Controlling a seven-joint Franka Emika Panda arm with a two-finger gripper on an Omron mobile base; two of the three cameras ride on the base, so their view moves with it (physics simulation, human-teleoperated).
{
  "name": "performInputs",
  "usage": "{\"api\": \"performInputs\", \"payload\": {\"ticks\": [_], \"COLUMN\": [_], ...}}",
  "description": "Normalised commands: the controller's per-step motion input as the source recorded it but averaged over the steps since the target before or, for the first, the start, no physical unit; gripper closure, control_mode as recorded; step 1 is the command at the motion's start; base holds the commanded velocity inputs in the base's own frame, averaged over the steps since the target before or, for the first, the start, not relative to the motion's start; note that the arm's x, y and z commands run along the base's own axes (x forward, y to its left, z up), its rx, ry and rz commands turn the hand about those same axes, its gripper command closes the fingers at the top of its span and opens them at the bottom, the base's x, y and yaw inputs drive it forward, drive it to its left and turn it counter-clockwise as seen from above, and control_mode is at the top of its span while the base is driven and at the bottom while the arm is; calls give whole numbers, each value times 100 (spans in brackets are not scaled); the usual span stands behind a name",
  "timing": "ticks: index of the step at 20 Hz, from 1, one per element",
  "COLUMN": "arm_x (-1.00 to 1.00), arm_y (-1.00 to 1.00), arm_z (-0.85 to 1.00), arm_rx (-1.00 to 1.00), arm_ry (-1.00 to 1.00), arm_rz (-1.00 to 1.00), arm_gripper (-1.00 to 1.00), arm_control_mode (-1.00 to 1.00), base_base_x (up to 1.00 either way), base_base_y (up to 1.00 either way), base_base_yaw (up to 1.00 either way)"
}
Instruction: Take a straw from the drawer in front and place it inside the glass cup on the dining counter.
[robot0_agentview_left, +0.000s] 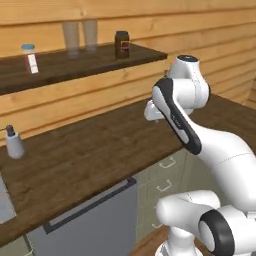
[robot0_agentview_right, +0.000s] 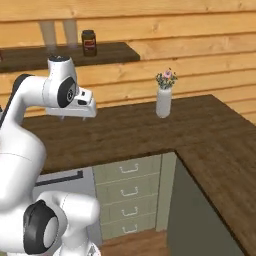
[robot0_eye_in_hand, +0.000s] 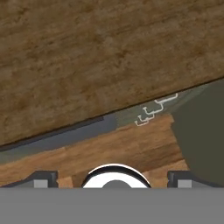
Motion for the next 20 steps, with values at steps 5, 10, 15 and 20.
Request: {"api": "performInputs", "payload": {"ticks": [5, 10, 15, 20], "arm_x": [0, 0, 0, 0], "arm_y": [0, 0, 0, -5], "arm_z": [0, 0, 0, 0], "arm_rx": [0, 0, 0, 9], "arm_ry": [0, 0, 0, 0], "arm_rz": [0, 0, 0, -12], "arm_gripper": [-100, -100, -100, -100], "arm_control_mode": [100, 100, 100, -100], "base_base_x": [4, 0, 0, 0], "base_base_y": [59, 82, 94, 26], "base_base_yaw": [-69, -59, -52, -27]}}
